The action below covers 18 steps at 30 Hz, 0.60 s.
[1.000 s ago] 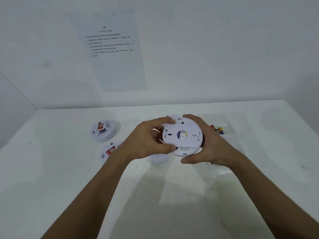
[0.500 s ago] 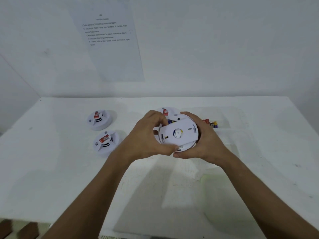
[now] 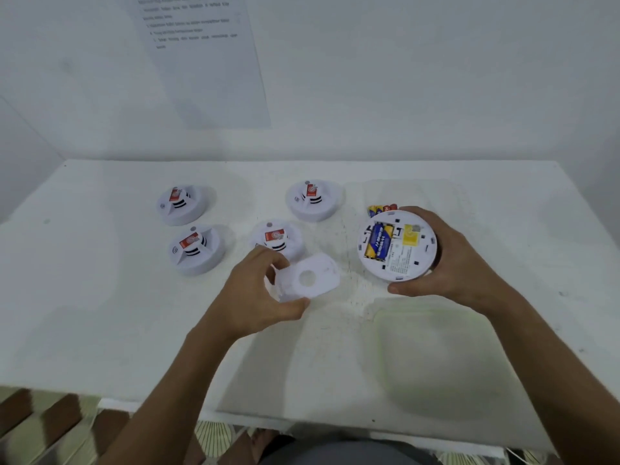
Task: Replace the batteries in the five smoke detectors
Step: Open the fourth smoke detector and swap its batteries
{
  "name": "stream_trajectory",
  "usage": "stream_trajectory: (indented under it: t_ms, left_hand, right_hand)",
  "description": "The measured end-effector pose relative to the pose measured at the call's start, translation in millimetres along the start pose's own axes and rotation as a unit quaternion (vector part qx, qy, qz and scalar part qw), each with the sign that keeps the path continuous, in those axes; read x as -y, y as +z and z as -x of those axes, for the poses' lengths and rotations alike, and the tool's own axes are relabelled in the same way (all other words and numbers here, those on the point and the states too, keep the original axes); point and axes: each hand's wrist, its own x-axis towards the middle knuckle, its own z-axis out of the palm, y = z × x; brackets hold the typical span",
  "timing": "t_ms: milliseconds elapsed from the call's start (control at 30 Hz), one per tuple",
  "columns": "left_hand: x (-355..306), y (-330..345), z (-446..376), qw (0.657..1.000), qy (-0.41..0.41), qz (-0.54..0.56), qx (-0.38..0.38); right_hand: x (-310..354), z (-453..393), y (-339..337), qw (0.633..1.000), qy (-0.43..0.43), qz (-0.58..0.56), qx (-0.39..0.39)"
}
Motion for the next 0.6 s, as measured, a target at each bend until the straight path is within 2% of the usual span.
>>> stream_trajectory:
  t_ms: [233,333,467,600]
  left_hand:
    - [11.1,31.3,8.1,0.99,-0.054,-0.115,0.064]
    - [2.9,27.1,8.1,0.991,-0.045,-0.109,0.061]
    - [-46.6,11.5,-12.7,0.998,0.055,-0.019,0.019]
    - [-88.8,4.9,-44.5,0.986,0.134,-0.052,0.085]
  right_hand:
    - [1.5,3.8,5.4,0.999,0.005,-0.009,0.045]
    - [0.7,3.9,7.7,0.998,0.004,-0.018,0.062]
    - [1.4,1.8,7.4,0.997,0.001,-0.014,0.076]
    - [5.4,-0.7,3.0,0.998,-0.015,-0.011,0.068]
